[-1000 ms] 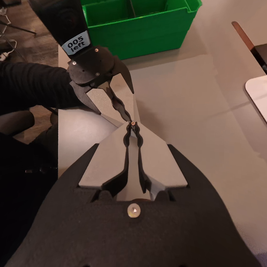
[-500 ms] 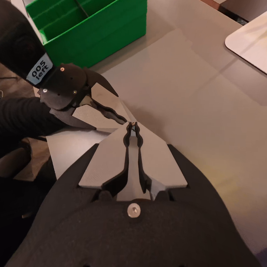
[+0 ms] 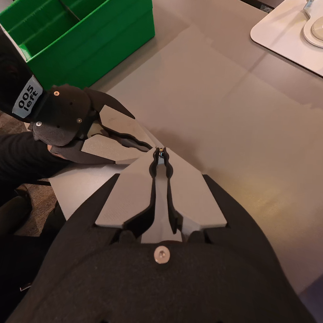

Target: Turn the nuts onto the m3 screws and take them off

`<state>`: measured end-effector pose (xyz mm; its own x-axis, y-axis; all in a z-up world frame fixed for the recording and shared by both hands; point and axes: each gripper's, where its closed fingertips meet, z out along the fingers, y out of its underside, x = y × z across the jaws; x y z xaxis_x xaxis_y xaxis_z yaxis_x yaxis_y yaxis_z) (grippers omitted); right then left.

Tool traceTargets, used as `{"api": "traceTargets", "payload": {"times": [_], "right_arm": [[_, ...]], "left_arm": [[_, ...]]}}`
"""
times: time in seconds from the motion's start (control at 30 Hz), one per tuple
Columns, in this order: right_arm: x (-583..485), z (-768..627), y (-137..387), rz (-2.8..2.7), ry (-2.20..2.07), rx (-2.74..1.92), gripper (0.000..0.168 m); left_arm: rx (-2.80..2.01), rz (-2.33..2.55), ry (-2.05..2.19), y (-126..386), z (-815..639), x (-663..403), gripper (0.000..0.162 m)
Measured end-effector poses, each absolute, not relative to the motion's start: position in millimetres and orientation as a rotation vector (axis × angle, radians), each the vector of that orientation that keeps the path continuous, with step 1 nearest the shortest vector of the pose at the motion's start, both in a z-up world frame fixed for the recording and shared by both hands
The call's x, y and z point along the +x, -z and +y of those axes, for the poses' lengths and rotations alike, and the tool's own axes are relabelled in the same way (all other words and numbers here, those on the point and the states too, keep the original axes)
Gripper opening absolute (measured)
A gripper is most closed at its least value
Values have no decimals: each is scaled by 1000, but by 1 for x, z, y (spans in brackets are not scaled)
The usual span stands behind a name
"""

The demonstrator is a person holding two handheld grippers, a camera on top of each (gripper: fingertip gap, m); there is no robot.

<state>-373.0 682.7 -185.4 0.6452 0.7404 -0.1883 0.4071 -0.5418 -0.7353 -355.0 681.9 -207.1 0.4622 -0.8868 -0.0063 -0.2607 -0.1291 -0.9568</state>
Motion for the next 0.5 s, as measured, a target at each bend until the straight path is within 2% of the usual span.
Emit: {"api": "traceTargets", "payload": {"times": [0.2,0.33,0.5], "right_arm": [[-375,684,184,-879,-707,-2167,2],[-378,680,177,-877,-777,-2134,10],[-368,684,170,-853,-757,-2103,11]], "left_arm": [[-1664,991,756,207,683,-356,0],[-1664,1008,748,209,682,-355,0],[-1665,993,776,207,683,-356,0]]}}
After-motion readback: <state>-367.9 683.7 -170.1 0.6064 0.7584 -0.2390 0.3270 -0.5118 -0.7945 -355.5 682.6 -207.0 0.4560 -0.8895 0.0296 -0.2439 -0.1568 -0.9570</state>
